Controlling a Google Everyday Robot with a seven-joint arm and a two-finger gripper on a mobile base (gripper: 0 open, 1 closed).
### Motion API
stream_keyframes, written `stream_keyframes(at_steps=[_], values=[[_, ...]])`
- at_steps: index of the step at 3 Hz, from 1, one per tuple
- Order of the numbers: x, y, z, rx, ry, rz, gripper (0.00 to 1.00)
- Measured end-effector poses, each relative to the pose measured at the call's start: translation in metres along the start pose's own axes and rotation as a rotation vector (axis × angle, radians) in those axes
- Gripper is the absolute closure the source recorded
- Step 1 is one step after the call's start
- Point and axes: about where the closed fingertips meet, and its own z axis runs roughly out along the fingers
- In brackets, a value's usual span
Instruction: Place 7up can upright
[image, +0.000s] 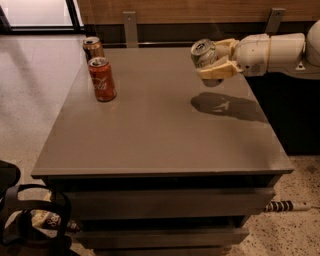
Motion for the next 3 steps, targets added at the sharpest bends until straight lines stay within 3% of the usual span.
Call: stream_keyframes(at_steps=[1,3], values=[[-0.018,0.011,0.003,-0.006,-0.100,-0.004,1.00],[-0.048,0.056,0.029,-0.108,-0.140,0.039,1.00]])
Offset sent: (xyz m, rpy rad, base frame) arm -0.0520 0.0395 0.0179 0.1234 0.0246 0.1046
